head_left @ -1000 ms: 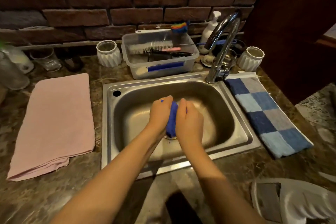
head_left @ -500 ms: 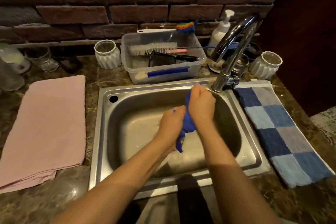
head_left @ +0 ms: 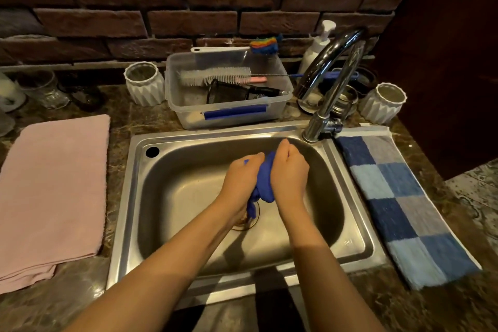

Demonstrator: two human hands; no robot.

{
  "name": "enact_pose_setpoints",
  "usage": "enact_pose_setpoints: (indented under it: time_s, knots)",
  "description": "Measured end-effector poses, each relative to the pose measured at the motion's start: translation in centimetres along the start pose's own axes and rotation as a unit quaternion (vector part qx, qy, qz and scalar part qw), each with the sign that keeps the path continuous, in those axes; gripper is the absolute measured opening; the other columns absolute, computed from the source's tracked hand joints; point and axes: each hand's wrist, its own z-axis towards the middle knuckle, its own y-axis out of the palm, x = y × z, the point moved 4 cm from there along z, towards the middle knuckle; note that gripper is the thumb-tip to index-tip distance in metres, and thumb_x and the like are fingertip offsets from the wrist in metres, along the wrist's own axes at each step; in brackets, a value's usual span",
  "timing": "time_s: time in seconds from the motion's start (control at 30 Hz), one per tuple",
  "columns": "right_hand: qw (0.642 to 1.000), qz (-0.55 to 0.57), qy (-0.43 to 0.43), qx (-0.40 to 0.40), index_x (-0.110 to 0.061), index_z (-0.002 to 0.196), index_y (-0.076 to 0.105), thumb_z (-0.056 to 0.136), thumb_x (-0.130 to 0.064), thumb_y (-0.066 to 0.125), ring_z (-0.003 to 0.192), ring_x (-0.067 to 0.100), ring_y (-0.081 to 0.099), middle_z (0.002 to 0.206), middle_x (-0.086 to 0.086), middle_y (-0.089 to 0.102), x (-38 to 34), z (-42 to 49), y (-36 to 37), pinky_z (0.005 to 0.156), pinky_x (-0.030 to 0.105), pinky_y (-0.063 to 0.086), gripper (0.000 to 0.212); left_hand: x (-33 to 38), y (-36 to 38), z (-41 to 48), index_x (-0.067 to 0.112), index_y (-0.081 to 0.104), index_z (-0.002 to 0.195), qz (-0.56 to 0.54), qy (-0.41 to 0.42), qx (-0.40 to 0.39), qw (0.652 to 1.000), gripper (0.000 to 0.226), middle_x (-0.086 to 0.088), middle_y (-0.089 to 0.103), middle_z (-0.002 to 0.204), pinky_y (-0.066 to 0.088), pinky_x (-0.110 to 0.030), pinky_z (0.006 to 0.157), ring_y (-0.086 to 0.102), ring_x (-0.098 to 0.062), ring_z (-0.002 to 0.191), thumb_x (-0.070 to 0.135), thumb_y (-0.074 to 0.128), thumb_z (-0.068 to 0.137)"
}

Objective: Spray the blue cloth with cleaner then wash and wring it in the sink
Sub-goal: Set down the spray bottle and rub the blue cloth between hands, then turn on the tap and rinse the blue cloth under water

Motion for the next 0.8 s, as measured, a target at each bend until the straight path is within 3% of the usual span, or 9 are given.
enact_pose_setpoints:
  time_s: [0.07,0.13,0.23,0.37,0.43,0.5,0.57,0.63,0.8]
  knots:
    - [1.0,0.008,-0.011,0.009,-0.016,0.064,0.043,0.099,-0.031,0.029,0.064,0.021,0.048,0.057,-0.002,0.042,-0.1,-1.3,0.1,0.062,0.038,0.038,0.04,0.7,0.0,1.0,0.017,0.051,0.067,-0.023,0.001,0.009,1.0,0.031,-0.004,0.049,0.064,0.04,-0.03,0.066,0.047,-0.016,0.063,0.029,0.046,0.095]
    - [0.999,0.018,-0.032,0.017,-0.013,0.071,0.047,0.099,-0.032,0.028,0.064,0.021,0.05,0.059,-0.003,0.044,-0.6,-2.0,-0.3,0.063,0.04,0.041,0.038,1.2,0.6,1.8,0.015,0.058,0.073,-0.014,-0.001,-0.041,0.999,0.035,-0.007,0.057,0.071,0.044,-0.033,0.076,0.054,-0.02,0.071,0.04,0.043,0.094]
    - [0.997,0.015,-0.06,0.052,-0.016,0.075,0.05,0.099,-0.036,0.025,0.075,0.024,0.057,0.07,0.001,0.052,-0.6,-0.3,-1.9,0.073,0.041,0.045,0.04,0.8,2.0,2.0,0.015,0.066,0.108,0.014,-0.057,-0.145,0.988,0.05,-0.014,0.069,0.106,0.05,-0.038,0.092,0.065,-0.025,0.1,0.056,0.047,0.087]
    - [0.994,-0.079,-0.072,-0.018,-0.012,0.082,0.056,0.098,-0.043,0.02,0.095,0.03,0.057,0.091,0.012,0.062,1.2,3.3,-1.5,0.086,0.048,0.044,0.05,0.1,2.6,2.5,0.011,0.062,0.114,-0.016,-0.088,-0.131,0.987,0.043,-0.012,0.07,0.102,0.056,-0.032,0.071,0.067,-0.023,0.09,0.043,0.059,0.086]
    - [0.995,-0.076,-0.041,-0.044,-0.013,0.086,0.056,0.095,-0.05,0.018,0.091,0.029,0.057,0.086,0.01,0.059,2.5,4.8,-1.7,0.071,0.037,0.043,0.054,-0.5,2.2,3.0,0.01,0.063,0.108,0.003,-0.09,-0.081,0.993,0.032,-0.01,0.069,0.095,0.054,-0.028,0.068,0.065,-0.02,0.084,0.034,0.06,0.087]
    - [0.999,-0.051,0.017,0.01,-0.011,0.101,0.057,0.097,-0.048,0.018,0.096,0.032,0.056,0.093,0.011,0.058,3.5,6.7,-3.3,0.062,0.029,0.031,0.054,-1.0,1.7,3.5,0.012,0.064,0.098,0.0,-0.089,-0.054,0.995,0.019,-0.008,0.067,0.09,0.05,-0.027,0.07,0.062,-0.019,0.08,0.027,0.061,0.086]
    - [0.992,-0.036,0.075,0.097,-0.003,0.118,0.051,0.098,-0.044,0.02,0.109,0.034,0.053,0.113,0.017,0.057,4.3,9.3,-5.7,0.073,0.029,0.029,0.055,-1.2,1.1,3.9,0.015,0.062,0.092,-0.021,-0.096,-0.047,0.994,0.013,-0.007,0.064,0.084,0.047,-0.027,0.064,0.059,-0.018,0.073,0.026,0.061,0.086]
    - [0.984,-0.03,0.111,0.133,0.001,0.121,0.046,0.097,-0.048,0.022,0.112,0.037,0.051,0.123,0.021,0.056,5.1,12.3,-7.0,0.081,0.037,0.036,0.06,-1.3,0.7,4.3,0.014,0.06,0.095,-0.03,-0.1,-0.043,0.994,0.015,-0.006,0.062,0.081,0.046,-0.026,0.059,0.058,-0.017,0.069,0.027,0.061,0.087]
    - [0.983,-0.132,0.101,0.082,0.001,0.128,0.04,0.094,-0.054,0.028,0.12,0.041,0.047,0.132,0.026,0.05,5.6,18.3,-7.3,0.094,0.047,0.039,0.066,-1.9,1.3,5.3,0.011,0.059,0.107,-0.053,-0.113,-0.046,0.991,0.027,-0.007,0.064,0.086,0.05,-0.026,0.06,0.061,-0.017,0.073,0.029,0.059,0.088]
